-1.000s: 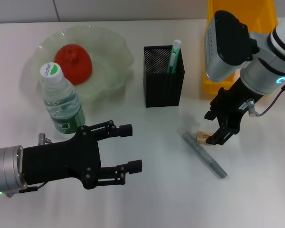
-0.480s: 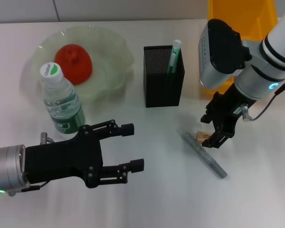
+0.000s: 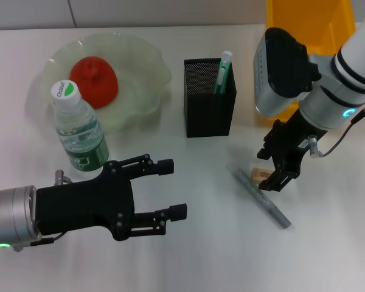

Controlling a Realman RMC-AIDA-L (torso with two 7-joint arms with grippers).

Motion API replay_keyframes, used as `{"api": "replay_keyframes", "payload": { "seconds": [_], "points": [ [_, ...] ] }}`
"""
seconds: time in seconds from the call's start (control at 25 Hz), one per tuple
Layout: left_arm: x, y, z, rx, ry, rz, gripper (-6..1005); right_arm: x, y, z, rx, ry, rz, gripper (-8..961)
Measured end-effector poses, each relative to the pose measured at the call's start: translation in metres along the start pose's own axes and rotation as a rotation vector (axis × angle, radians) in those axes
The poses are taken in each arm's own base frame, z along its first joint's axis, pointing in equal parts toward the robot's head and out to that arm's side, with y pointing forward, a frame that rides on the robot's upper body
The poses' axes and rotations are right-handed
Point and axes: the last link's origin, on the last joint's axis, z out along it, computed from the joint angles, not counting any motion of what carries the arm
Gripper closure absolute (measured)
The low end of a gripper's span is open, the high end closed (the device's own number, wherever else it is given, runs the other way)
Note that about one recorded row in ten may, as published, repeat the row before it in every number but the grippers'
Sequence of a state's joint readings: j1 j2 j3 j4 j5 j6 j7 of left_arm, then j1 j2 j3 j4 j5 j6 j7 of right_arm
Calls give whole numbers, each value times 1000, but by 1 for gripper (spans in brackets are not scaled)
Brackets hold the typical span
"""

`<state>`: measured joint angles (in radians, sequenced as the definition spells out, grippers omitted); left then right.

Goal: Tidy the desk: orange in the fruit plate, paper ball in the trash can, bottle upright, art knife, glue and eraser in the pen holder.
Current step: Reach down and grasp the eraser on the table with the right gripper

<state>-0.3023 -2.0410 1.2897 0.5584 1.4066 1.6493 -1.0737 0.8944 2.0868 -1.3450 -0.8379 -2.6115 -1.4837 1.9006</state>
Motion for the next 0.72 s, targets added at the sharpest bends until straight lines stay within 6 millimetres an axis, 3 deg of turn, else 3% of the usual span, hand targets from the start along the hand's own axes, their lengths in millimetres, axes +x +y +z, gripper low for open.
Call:
{"api": "replay_keyframes", "payload": {
  "seconds": [0.72],
  "points": [
    [-1, 1, 2, -7, -8, 0, 198, -3, -1, 7, 22, 7, -20, 402]
  ]
}}
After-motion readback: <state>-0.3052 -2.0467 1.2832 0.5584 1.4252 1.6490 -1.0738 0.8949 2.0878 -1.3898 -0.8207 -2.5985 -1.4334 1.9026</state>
